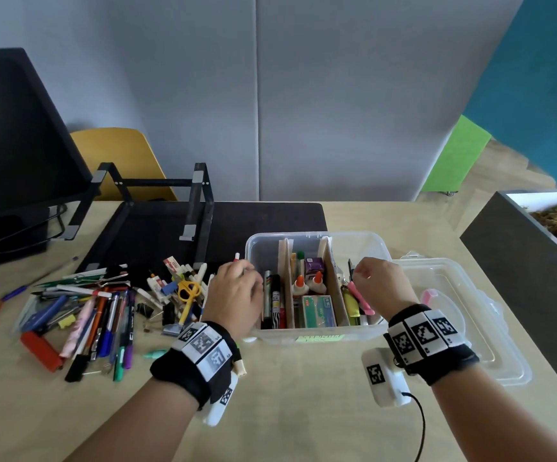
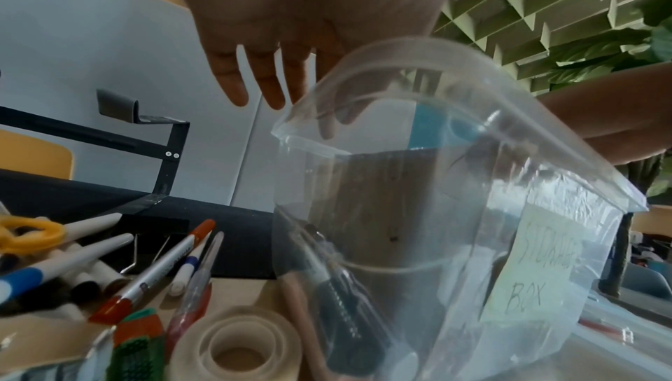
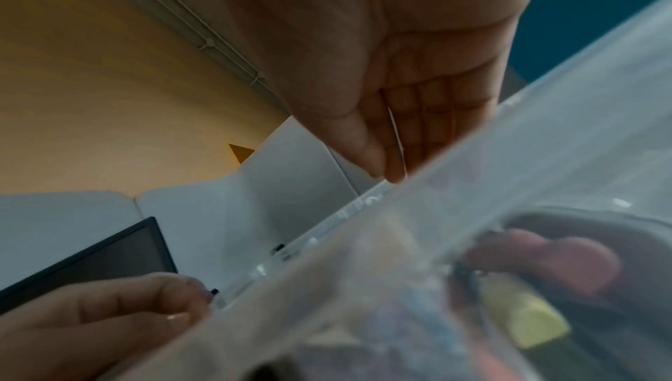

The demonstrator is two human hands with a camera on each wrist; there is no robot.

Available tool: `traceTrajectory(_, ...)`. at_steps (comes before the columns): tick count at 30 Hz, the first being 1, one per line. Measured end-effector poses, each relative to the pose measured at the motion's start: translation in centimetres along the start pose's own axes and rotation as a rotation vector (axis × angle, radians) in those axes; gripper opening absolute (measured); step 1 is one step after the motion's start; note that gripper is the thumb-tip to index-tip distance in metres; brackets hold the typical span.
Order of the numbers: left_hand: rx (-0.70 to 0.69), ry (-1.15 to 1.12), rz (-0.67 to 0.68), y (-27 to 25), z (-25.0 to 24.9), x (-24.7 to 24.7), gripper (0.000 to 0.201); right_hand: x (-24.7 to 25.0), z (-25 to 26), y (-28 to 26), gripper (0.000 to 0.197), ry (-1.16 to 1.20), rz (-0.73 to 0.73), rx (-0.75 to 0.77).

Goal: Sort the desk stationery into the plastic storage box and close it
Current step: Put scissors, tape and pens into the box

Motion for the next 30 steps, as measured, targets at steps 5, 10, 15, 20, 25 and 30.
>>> traceTrajectory(5,0.032,-0.053,-0.026,-0.2,0.9,1.8,0.016,-1.2,5.0,-2.7,0.014,0.063,-0.045,0.177)
traceTrajectory(10,0.13,-0.018,0.13,-1.9,4.4,2.4,0.024,-4.0,10.6,-6.1,0.013,0.061,-0.023,0.395)
traceTrajectory(15,0.219,0.092,0.436,-4.5,9.7,1.2,0.026,-7.4,14.8,-7.6,0.015,0.105,0.041,0.46)
traceTrajectory(20,0.281,0.076,0.576,-7.4,14.6,0.5,0.027,-12.6,17.7,-8.0,0.015,0.007,0.227,0.414)
traceTrajectory(25,0.255,0.07,0.67,-8.9,17.1,-0.8,0.026,-18.7,16.9,-7.5,0.024,-0.14,0.434,0.244)
traceTrajectory(30,0.202,0.046,0.658,-8.9,17.4,-2.3,0.031,-21.6,14.8,-6.3,0.031,-0.247,0.437,0.058)
Point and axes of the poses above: each hand's wrist, its own y-axis towards the middle knuckle, its own x-axis out of the back of the hand, z = x × y, the point moved 8 cm from there along y, towards the middle knuckle, and after that the axes turned 9 degrees about z, right-handed, at the moved point
